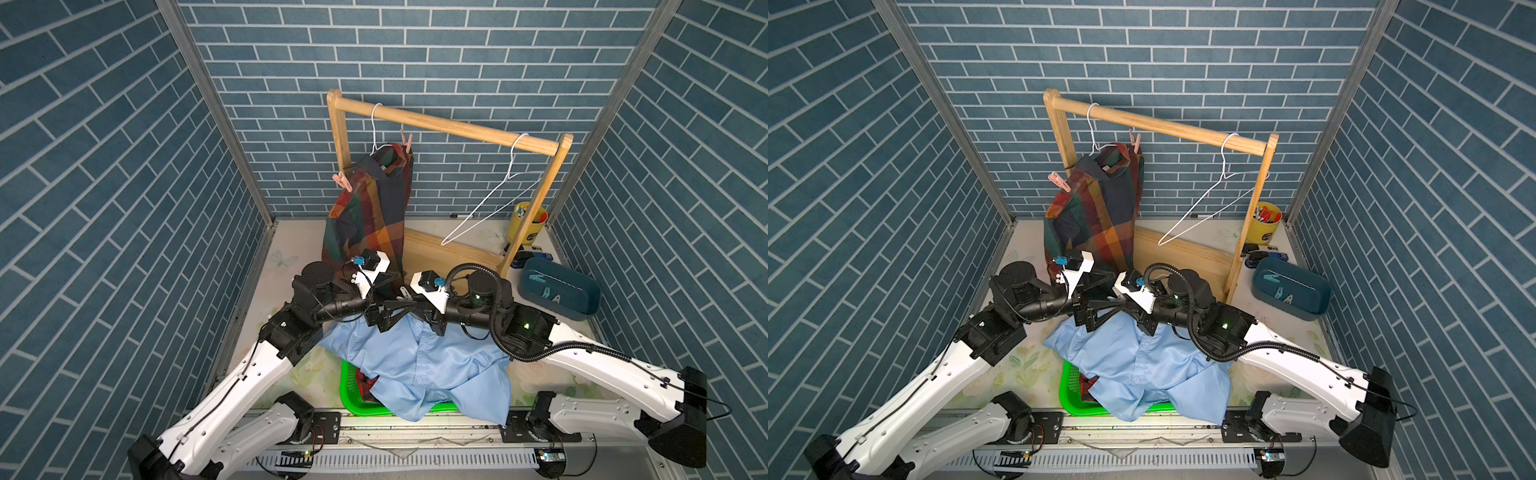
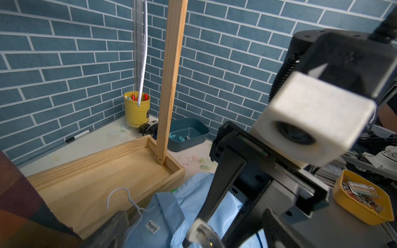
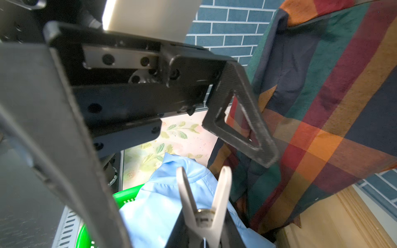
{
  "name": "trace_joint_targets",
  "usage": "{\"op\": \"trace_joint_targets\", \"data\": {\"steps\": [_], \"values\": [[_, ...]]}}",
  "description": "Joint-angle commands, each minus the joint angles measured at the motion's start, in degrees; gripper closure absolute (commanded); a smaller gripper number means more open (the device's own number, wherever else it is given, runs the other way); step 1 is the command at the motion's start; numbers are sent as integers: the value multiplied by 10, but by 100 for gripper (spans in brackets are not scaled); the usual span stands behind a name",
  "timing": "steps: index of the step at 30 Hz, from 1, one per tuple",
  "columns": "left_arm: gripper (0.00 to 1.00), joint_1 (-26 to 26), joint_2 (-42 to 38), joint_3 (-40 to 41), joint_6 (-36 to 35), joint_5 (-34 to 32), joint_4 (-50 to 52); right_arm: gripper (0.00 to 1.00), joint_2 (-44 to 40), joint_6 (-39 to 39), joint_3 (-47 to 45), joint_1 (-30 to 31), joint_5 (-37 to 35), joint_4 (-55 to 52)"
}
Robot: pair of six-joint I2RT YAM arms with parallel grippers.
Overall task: Remove the clothespins securing long-sleeve shirts to the hanger
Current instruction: Place the clamp in the storage box.
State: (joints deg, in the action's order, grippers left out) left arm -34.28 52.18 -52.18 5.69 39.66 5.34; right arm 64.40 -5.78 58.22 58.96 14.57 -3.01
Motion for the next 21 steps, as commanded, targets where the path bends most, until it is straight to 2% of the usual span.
{"op": "trace_joint_targets", "data": {"steps": [1,7,11,17,21], "values": [[0,9,-20,-29,-34,-14,55,100,-46,9,-5,-3,-23,12],[0,31,-51,-63,-37,-24,86,100,-120,31,-22,-11,-82,-49],[0,31,-50,-73,-27,-59,100,100,-199,64,-42,-21,-167,-110],[0,31,6,-94,7,-106,129,100,-326,125,-31,-39,-385,-283],[0,31,59,-126,23,-149,161,100,-397,215,-38,-40,-557,-395]]}}
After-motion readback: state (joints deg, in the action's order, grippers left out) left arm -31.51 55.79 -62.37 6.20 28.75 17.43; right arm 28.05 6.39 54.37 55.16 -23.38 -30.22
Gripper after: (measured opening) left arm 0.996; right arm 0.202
